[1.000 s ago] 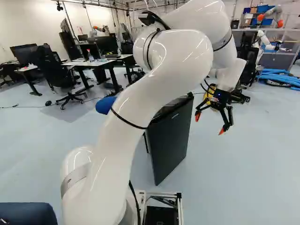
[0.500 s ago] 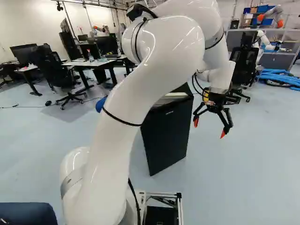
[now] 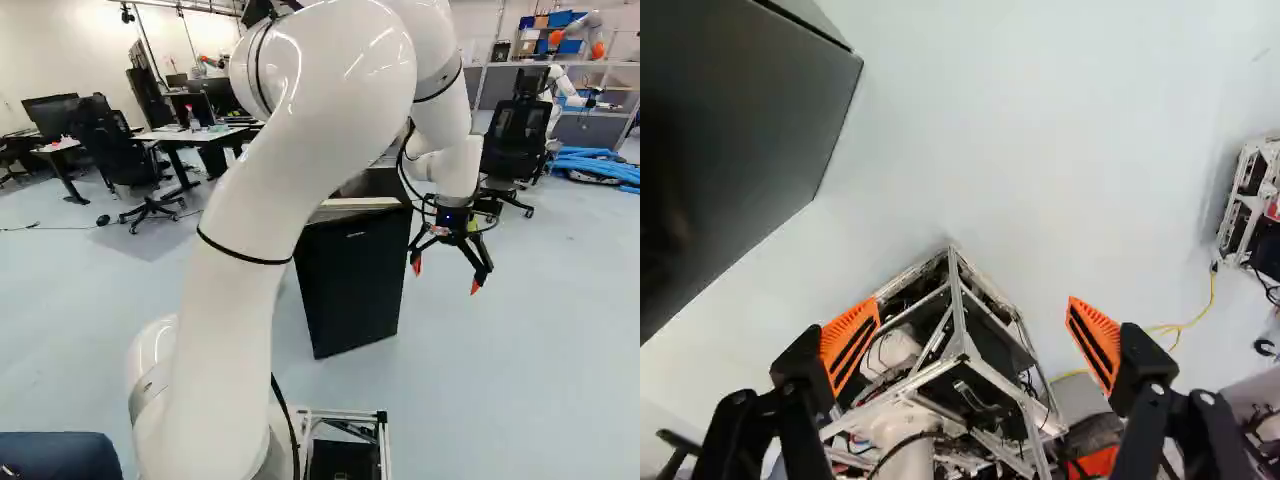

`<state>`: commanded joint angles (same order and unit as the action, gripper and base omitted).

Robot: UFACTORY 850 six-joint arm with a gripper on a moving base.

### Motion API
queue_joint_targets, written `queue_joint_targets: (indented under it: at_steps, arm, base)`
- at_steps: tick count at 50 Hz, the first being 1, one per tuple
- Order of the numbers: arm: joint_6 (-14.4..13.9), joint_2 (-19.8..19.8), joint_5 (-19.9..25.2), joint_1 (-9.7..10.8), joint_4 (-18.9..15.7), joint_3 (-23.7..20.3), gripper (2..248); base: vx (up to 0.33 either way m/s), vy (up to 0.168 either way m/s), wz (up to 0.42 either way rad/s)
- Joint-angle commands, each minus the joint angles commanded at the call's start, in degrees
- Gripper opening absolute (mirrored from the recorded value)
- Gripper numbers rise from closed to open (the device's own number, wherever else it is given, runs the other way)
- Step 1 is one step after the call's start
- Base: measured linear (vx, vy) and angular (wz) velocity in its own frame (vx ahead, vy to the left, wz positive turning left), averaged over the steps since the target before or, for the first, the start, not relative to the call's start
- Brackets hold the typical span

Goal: Grab a drink from the fridge

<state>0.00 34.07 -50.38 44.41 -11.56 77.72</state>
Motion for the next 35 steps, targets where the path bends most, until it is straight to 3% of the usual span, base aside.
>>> queue_joint_targets:
  at_steps: [35]
  arm:
    - [0.0, -7.8, 19.8, -1.5, -0.3, -11.9, 247]
  base:
    - [0.0, 0.0, 0.0]
